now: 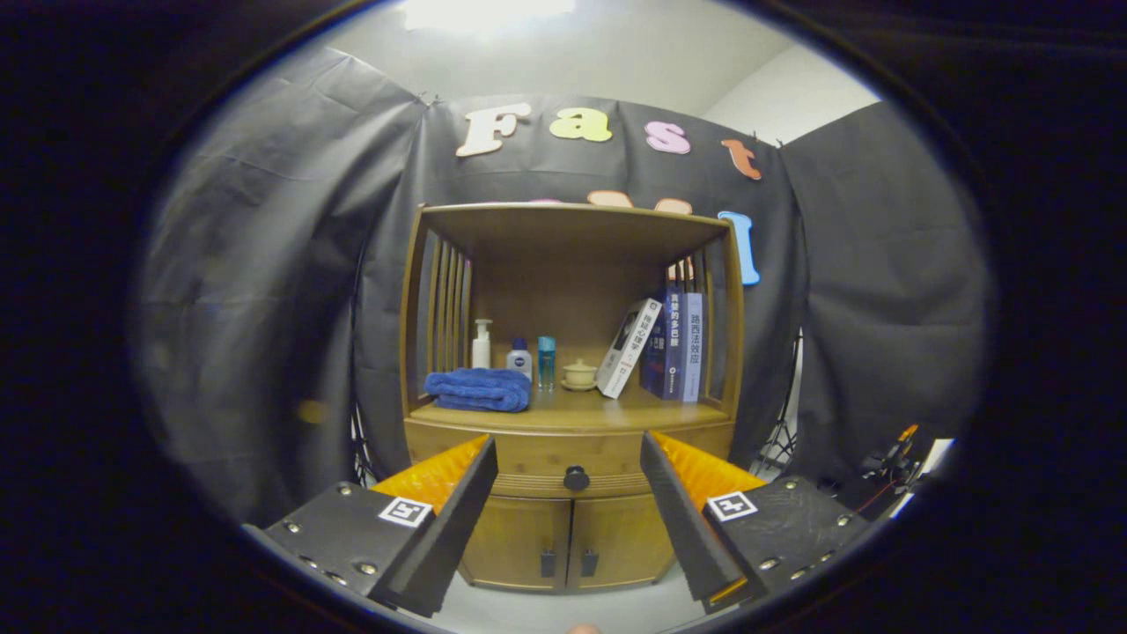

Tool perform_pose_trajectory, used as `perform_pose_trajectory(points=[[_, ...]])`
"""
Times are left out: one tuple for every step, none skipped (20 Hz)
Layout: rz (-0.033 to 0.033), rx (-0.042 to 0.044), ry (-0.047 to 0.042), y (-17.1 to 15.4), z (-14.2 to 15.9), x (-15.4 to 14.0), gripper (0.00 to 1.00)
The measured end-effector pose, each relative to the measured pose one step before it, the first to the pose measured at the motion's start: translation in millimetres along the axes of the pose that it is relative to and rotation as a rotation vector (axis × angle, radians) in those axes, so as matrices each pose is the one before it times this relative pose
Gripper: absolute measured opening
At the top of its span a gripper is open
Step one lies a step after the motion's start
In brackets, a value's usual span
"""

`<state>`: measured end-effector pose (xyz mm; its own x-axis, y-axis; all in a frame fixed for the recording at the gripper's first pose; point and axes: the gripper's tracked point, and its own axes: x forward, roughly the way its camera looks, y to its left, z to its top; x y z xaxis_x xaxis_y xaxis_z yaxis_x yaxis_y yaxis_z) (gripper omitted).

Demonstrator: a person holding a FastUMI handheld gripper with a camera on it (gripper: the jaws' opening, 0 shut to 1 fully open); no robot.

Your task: Pull open the drawer, take out the items inside it, and place them on the countertop above the cabinet.

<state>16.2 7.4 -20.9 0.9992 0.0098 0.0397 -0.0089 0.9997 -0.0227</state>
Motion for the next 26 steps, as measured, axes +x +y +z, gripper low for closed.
perform_pose_trajectory(points=[[0.00522,0.00244,0.00673,1.4,-6.78,5.51,0.98],[0.00215,0.00611,0.01375,-0.42,-9.44,6.2,0.98],[0.00411,0.01385,0.01543,0.13,-9.46,6.57,0.98],[0.01645,0.01017,0.00981,2.97,-8.7,8.13,0.98],[0.01424,-0.00929,0.00274,0.6,-7.29,9.58,0.98],[0.00512,-0.02543,0.00435,-3.81,-9.44,10.96,0.98],[0.00568,-0.03256,0.00586,-2.89,-9.94,11.58,0.98],[0.0123,-0.02301,0.01445,-0.51,-14.56,13.38,0.98],[0.00716,-0.00501,0.01646,-1.36,-12.94,12.85,0.98],[-0.00086,0.01333,0.00783,-4.72,-10.61,14.11,0.98],[0.00019,0.02727,0.00295,-2.83,-6.72,13.64,0.98],[0.00327,0.01592,-0.0071,-1.13,-3.94,15.11,0.98],[0.00237,-0.00472,-0.00152,-2.4,-4.17,13.95,0.97],[-0.00632,-0.01317,0.00073,-4.32,-5.11,14.43,0.97],[-0.00316,-0.01069,0.01623,-2.02,-6.17,12.1,0.97],[-0.00243,-0.00314,0.01187,-0.52,-7.27,11.6,0.98],[-0.0029,-0.00553,0.00867,-1.03,-4.44,10.86,0.98],[0.00043,-0.00241,0.01605,-1.04,-7.12,7.69,0.98],[-0.00337,0.00221,0.01452,-0.69,-7.53,6.83,0.88],[0.00834,0.00608,0.01342,0.41,-7.99,8.29,0.79],[0.00218,0.00511,0.00288,-0.56,-3.14,7.91,0.69],[0.00606,0.00358,-0.01412,1.07,2.42,3.68,0.7],[0.0133,-0.00377,-0.01071,3.42,2.43,3.78,0.65],[-0.00218,-0.00052,-0.00152,0.12,-0.61,1.14,0.6],[0.00184,0.00102,-0.01695,-0.07,5.18,0.39,0.55],[-0.01609,-0.00719,-0.01076,1.47,0.18,2.21,0.51]])
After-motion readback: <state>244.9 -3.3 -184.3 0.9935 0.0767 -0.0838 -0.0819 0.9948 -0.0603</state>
